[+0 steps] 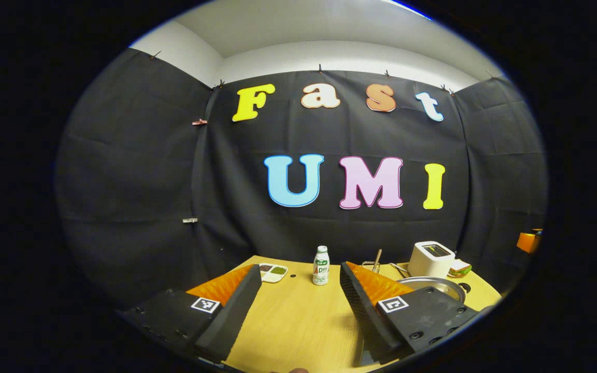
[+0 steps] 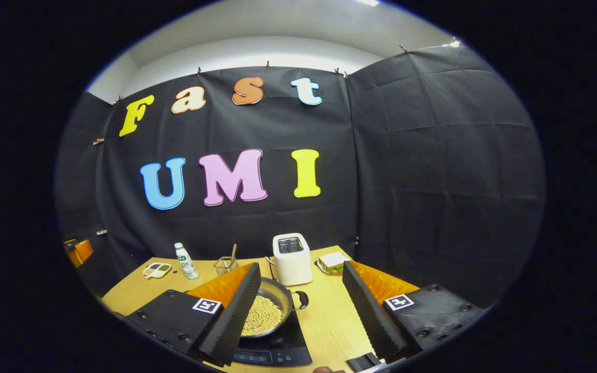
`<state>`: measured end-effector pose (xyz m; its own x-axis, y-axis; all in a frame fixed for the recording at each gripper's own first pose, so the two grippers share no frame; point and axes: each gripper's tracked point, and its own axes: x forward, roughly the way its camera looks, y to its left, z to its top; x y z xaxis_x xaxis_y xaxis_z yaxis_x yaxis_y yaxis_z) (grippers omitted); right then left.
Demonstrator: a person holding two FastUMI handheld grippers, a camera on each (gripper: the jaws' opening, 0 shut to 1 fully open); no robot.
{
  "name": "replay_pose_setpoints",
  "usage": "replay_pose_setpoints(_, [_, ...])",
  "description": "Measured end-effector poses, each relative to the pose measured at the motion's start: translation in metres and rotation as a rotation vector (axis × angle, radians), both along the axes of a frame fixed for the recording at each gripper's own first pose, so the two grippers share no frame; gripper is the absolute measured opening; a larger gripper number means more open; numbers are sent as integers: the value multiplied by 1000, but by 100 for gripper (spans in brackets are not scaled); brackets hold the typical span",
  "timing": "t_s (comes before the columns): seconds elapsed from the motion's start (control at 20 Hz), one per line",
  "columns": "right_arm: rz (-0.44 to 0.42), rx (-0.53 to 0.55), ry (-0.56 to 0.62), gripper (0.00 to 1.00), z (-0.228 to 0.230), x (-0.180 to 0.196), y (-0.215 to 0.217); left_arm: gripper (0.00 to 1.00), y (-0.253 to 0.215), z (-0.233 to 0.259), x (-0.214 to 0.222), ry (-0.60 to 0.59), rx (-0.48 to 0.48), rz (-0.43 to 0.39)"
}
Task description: First push the handle of the pot to place it horizontally, then grasp the pot with both hands and set it on the induction cooktop.
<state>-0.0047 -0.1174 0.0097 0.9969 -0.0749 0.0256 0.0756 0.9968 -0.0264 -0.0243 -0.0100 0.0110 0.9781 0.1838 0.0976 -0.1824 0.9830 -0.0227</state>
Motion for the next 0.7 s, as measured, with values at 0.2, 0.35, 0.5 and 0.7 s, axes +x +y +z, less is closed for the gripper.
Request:
replay_pose_setpoints(0.2, [28, 18, -41, 99, -2, -24, 11, 95, 2, -13, -35, 19, -28, 6])
replay_pose_setpoints(0.35, [65, 9, -111, 99, 1, -47, 18, 95, -3, -29, -53, 45, -42, 1])
replay_pose_setpoints(0.5, [87, 13, -164, 98, 12, -52, 24, 95, -20, -51, -62, 101, -57, -33])
replay_pose_setpoints(0.7, [114, 14, -140, 98, -3, -48, 36, 96, -29, -54, -59, 128, -53, -68])
